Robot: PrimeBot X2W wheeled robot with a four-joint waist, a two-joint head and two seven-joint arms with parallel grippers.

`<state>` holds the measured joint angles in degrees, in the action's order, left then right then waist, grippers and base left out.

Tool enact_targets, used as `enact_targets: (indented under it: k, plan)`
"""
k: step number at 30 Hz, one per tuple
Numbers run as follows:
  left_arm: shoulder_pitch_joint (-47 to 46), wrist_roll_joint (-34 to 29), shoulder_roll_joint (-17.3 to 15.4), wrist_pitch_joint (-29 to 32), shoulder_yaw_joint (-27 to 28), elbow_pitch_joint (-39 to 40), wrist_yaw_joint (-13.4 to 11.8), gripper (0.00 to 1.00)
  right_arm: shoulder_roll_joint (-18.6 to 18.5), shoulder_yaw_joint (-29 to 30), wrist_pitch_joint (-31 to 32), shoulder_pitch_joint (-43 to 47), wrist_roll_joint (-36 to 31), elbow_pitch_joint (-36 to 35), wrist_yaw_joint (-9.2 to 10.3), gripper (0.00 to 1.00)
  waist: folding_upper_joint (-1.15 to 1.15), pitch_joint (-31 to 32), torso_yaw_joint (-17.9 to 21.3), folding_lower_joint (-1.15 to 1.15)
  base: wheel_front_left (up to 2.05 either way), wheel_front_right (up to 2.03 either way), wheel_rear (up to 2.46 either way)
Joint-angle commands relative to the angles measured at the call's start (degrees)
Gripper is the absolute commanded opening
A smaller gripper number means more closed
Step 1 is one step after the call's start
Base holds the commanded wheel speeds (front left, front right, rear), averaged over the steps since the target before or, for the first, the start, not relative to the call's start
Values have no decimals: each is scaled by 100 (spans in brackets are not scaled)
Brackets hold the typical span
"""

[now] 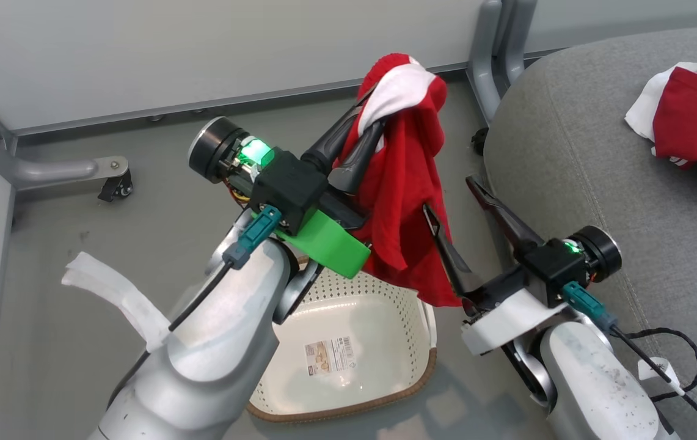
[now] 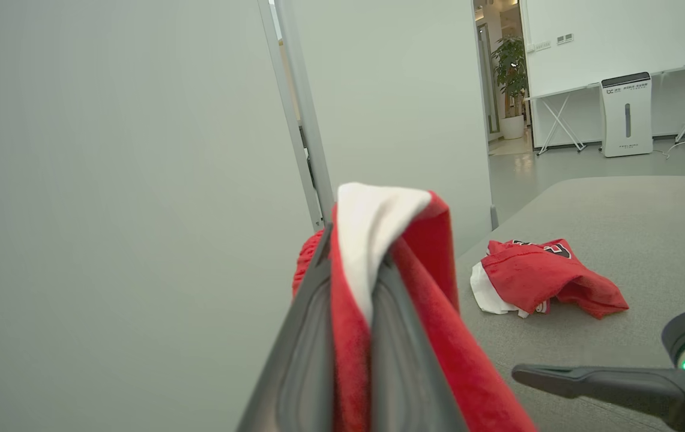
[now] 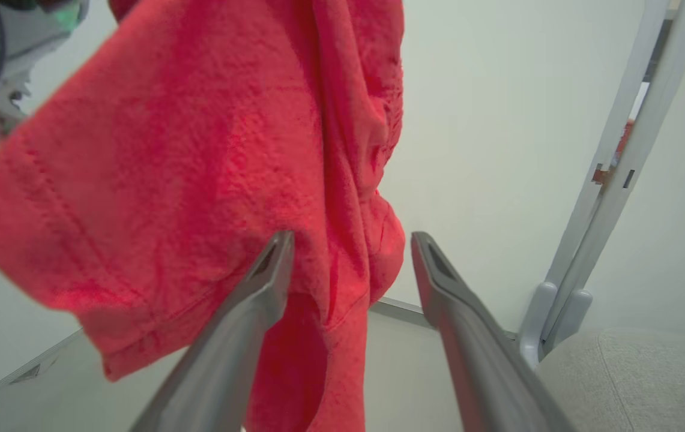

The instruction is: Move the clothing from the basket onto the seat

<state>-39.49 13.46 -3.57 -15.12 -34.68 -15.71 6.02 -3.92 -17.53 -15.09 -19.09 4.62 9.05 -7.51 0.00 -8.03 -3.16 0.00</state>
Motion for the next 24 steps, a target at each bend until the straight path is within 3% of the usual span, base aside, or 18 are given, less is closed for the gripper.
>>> enact_targets:
  k: [1, 9, 24]
  plan:
    - [-96, -21, 21, -3, -29, 72, 2, 0, -46, -77, -12, -82, 4, 84, 4, 100, 0, -21, -49, 0, 0, 0, 0]
    - [-101, 33, 57, -3, -417, 385, 12, 0, -193, -361, -12, -432, -83, 446, 4, 100, 0, -33, -184, 0, 0, 0, 0]
    - [-117, 249, 69, -3, -941, 589, -71, 0, -183, -951, -12, -912, 400, 843, 4, 100, 0, -111, -338, 0, 0, 0, 0]
